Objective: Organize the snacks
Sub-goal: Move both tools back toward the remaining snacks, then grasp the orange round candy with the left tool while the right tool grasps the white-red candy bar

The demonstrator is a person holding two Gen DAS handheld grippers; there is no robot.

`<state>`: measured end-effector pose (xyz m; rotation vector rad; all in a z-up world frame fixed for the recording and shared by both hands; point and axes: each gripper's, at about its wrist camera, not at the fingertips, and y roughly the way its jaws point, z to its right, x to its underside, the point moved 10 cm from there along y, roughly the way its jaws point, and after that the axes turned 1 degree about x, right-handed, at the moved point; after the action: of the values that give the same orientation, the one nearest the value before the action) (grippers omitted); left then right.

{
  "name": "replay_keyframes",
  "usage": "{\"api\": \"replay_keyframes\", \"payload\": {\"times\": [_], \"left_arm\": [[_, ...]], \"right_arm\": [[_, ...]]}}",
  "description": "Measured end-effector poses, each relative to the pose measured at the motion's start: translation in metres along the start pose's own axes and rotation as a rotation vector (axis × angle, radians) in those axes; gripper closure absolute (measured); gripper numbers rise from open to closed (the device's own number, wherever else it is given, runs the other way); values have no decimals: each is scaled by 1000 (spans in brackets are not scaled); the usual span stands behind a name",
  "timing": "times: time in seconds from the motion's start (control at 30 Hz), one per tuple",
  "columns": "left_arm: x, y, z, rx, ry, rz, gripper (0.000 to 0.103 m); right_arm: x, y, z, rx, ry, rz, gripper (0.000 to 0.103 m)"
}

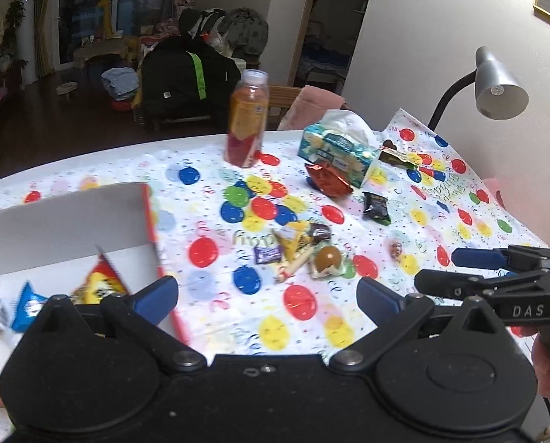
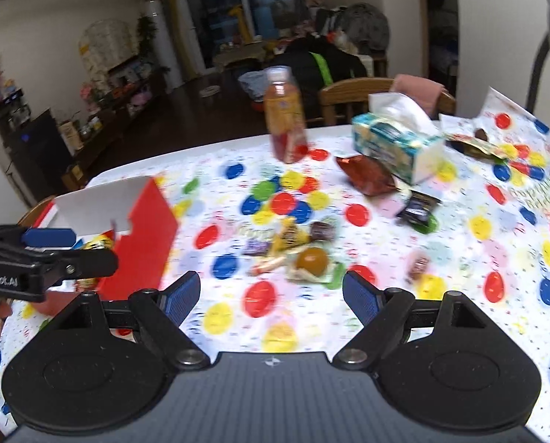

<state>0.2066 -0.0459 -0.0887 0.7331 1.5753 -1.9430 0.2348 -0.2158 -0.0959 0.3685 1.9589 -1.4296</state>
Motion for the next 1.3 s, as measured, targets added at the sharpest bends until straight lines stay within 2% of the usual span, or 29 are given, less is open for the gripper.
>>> {"api": "replay_keyframes", "payload": {"times": [0.4,0.5,0.6,0.77,0.87,0.93,1.0,1.13,1.3], "left_arm": [[5,63,51,3,47,-9,4],[7,83,60,3,45,-30,9],[7,101,66,-7,50,-49,20],[7,132,74,-15,68,-66,26],[6,147,78,0,67,-76,29],[5,156,80,-1,74,-73,29],[5,164,83,1,84,-76,30],[4,180,88,7,96,-95,35],[8,199,90,2,99,-135,44]], "right_arm": [[6,40,99,127,75,-40,19],[7,54,124,146,125,-52,19],[8,67,141,158,152,-66,19],[6,87,160,157,178,-84,19],[7,98,167,163,193,-98,30],[8,105,170,168,195,-111,31],[8,113,170,166,189,-121,39],[10,126,168,168,172,-143,42],[13,138,171,179,178,-168,52]]}}
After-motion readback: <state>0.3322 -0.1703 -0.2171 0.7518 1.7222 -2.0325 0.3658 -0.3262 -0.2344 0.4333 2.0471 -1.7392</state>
